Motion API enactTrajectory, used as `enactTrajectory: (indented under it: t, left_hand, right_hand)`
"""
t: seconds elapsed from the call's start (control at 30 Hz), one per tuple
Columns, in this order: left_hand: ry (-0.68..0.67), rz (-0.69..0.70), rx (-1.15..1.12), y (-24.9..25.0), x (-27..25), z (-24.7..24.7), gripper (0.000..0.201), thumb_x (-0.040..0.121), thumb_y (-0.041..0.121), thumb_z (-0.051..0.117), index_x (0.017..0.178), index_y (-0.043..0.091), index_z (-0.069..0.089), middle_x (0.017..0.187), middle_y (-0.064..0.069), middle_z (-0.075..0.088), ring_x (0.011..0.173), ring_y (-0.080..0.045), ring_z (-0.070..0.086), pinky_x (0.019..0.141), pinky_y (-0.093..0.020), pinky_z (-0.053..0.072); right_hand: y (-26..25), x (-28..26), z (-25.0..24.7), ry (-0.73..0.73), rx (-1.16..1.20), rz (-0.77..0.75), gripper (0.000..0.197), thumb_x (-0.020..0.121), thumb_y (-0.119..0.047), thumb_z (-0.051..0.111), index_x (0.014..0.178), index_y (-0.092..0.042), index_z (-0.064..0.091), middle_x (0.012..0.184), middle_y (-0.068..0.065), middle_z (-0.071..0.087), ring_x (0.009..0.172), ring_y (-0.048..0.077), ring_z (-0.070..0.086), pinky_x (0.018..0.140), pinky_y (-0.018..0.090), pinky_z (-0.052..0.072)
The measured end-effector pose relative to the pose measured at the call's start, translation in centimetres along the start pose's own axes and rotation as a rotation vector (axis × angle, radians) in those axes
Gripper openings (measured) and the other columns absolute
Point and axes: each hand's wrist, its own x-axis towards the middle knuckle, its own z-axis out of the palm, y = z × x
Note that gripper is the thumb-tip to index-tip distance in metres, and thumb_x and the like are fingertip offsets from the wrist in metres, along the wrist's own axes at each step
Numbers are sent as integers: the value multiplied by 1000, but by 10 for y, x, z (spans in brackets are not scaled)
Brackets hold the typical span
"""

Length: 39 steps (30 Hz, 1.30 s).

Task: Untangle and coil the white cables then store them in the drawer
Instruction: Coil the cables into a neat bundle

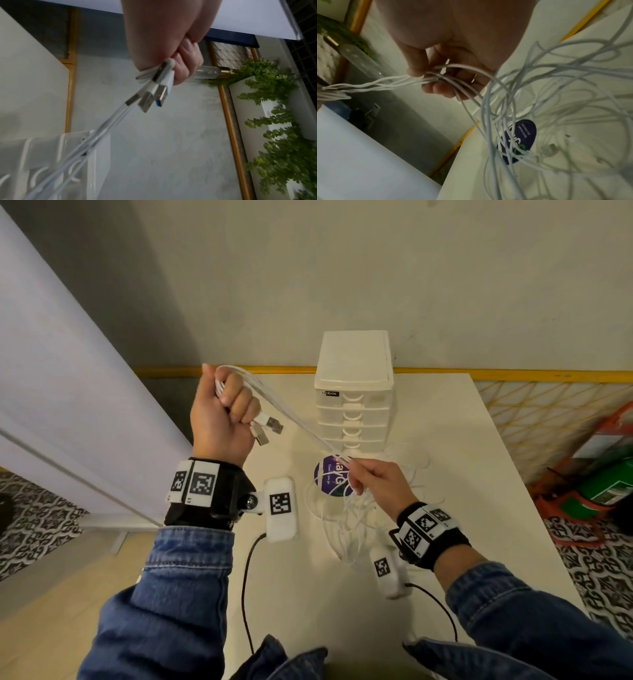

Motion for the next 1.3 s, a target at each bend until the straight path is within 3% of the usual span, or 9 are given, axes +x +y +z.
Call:
enactTrajectory:
  t: [0.2, 0.3, 0.43, 0.57, 0.7, 0.87, 1.0, 1.1, 1.3]
  left_hand:
    - [77, 124, 81, -19, 8, 12, 40, 104, 28, 21, 72, 15, 41, 55, 3, 42, 43, -10, 33, 46, -21, 31]
    - [138, 143, 423, -30, 15, 10, 45, 103, 23, 21, 67, 16, 47, 55, 3, 45, 45, -11, 35, 50, -24, 31]
    - [41, 79, 1167, -49, 14, -11, 37, 100, 22, 31, 73, 7, 49, 58, 0, 45, 50, -12, 39, 50, -26, 35]
    - [-167, -250, 1535, -64, 1, -29, 35, 101, 23, 37, 79, -1, 49, 56, -2, 51, 42, -9, 45, 47, -25, 37]
    - [-284, -590, 1388, -71, -9, -29, 34, 99, 23, 37, 70, 9, 47, 40, -2, 43, 31, -16, 32, 36, -23, 21]
    - [-387, -869, 980, -72, -12, -21, 53, 96, 53, 20, 75, 14, 49, 38, 4, 29, 28, -6, 19, 33, -14, 13]
    - [-422, -832, 915, -66, -14, -16, 46, 96, 51, 29, 69, 17, 44, 41, 6, 27, 32, -7, 16, 35, -19, 10]
    - [-407, -772, 854, -60, -15, -17, 46, 97, 50, 27, 67, 17, 40, 42, 6, 25, 32, -7, 15, 37, -20, 9]
    - [-412, -701, 686, -46, -16, -12, 47, 100, 46, 15, 70, 17, 38, 42, 10, 26, 33, -5, 15, 37, -22, 6]
  right_hand:
    - [9, -9, 15, -148, -196, -36, 19, 90, -21, 57, 99, -16, 73, 53, -17, 62, 50, 5, 56, 57, 14, 43]
    - [6, -11, 23, -196, -235, -57, 16, 83, -39, 59, 93, -35, 71, 82, 11, 74, 79, 35, 66, 75, 46, 53]
    - [-8, -10, 21, -174, -178, -121, 14, 76, -33, 61, 81, -34, 74, 69, 25, 68, 55, 33, 54, 57, 39, 42]
    - [-19, -3, 8, -49, -111, -178, 11, 76, -26, 65, 75, -24, 76, 71, 28, 67, 65, 27, 62, 63, 34, 47]
    - [-27, 6, 0, 87, -119, -273, 16, 85, -7, 62, 98, -14, 69, 92, -4, 69, 87, 1, 63, 81, 16, 47]
    - [-17, 21, -6, 160, -243, -342, 29, 87, 0, 57, 110, -15, 67, 80, -8, 58, 74, -1, 56, 73, 10, 41]
    - [-11, 25, 6, 163, -405, -391, 38, 92, -2, 44, 126, -17, 55, 101, 4, 61, 90, -6, 57, 84, 13, 45]
    - [-9, 24, 18, 177, -438, -330, 38, 94, -19, 37, 130, -21, 49, 112, 5, 63, 95, 8, 59, 86, 22, 46]
    - [5, 13, 41, 211, -539, -195, 37, 94, -14, 45, 130, -11, 43, 75, 13, 62, 63, 25, 55, 59, 31, 40]
